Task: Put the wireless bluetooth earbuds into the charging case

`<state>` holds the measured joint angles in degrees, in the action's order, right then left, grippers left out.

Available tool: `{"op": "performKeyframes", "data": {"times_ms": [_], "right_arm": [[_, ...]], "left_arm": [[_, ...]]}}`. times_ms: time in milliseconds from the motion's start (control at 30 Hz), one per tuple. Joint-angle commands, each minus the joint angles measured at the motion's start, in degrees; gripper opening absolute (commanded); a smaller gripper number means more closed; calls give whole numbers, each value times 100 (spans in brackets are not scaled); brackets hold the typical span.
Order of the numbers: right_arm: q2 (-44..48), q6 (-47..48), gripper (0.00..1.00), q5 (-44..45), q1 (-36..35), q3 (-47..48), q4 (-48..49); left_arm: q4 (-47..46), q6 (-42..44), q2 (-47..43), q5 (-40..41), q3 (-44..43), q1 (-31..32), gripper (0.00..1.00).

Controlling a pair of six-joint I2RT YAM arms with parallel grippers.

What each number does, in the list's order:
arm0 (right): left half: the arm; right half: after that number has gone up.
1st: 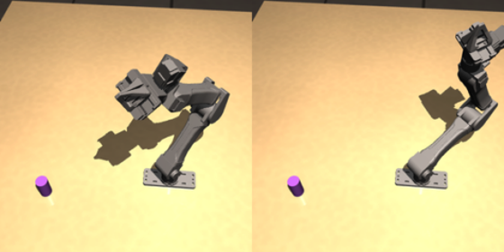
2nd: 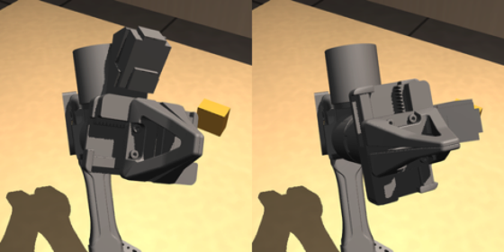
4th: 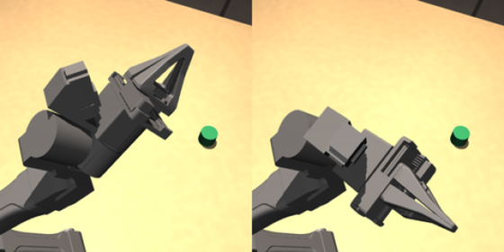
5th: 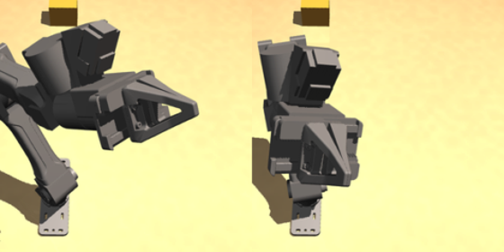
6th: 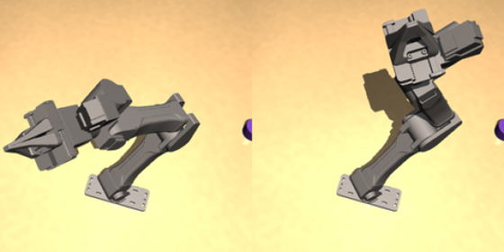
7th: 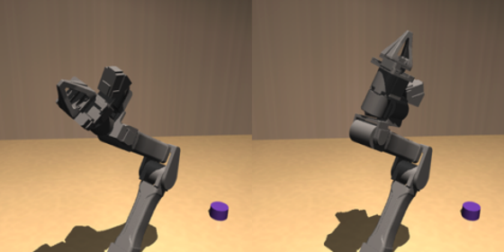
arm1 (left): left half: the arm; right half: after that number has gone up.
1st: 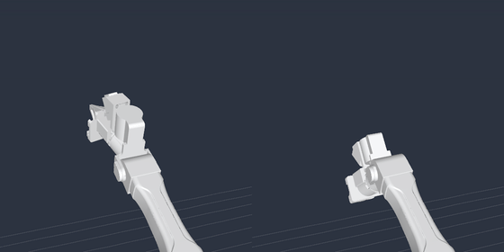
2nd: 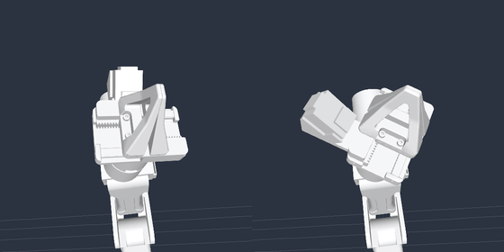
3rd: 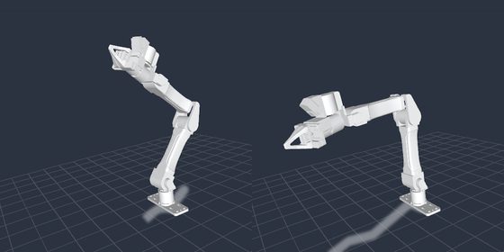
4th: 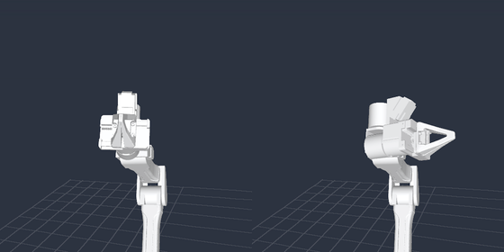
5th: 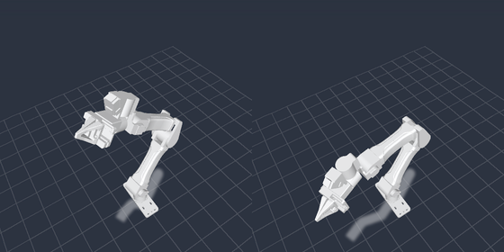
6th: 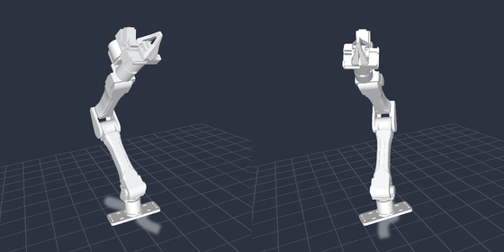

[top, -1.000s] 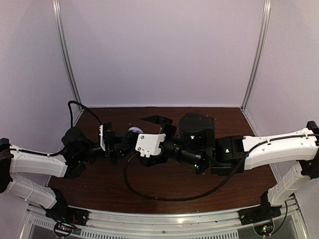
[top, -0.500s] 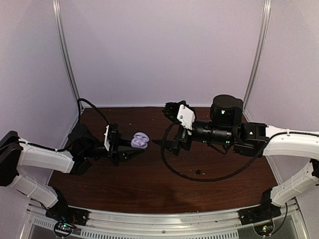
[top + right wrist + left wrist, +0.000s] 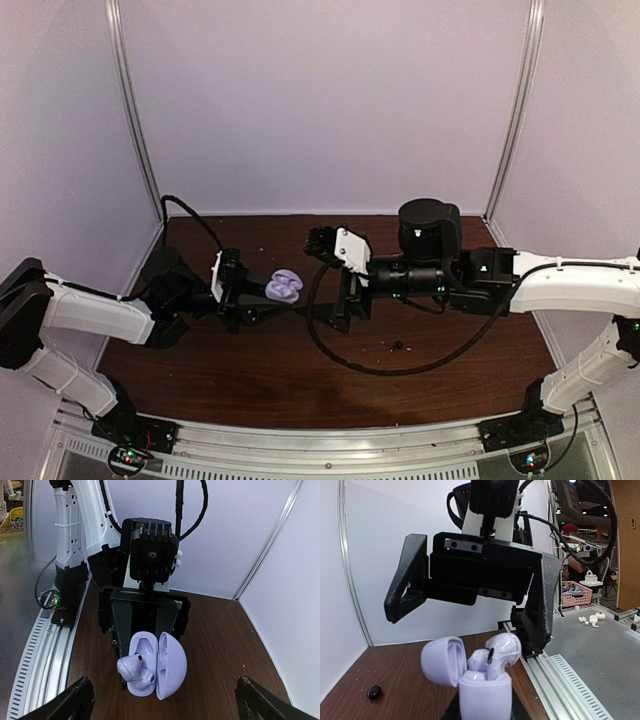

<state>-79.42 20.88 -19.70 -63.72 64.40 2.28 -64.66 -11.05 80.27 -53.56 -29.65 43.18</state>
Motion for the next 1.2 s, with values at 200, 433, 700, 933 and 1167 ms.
{"op": "performKeyframes", "data": {"times_ms": [200,433,700,933,1167], "right_arm": [[-184,-152,100,166,9,368,-9],[-326,-180,100,318,9,463,-53],[-422,-219,100,484,9,538,-44],[-523,-252,100,442,42,607,-14],[-605,-303,100,443,69,626,17]], "left_arm": [[353,447,94,-198,-330,86,0],[476,573,69,-163,-340,112,0],[633,710,75,-168,-382,153,0],[922,919,86,-137,-450,226,0],[1092,1029,68,-103,-492,273,0]]}}
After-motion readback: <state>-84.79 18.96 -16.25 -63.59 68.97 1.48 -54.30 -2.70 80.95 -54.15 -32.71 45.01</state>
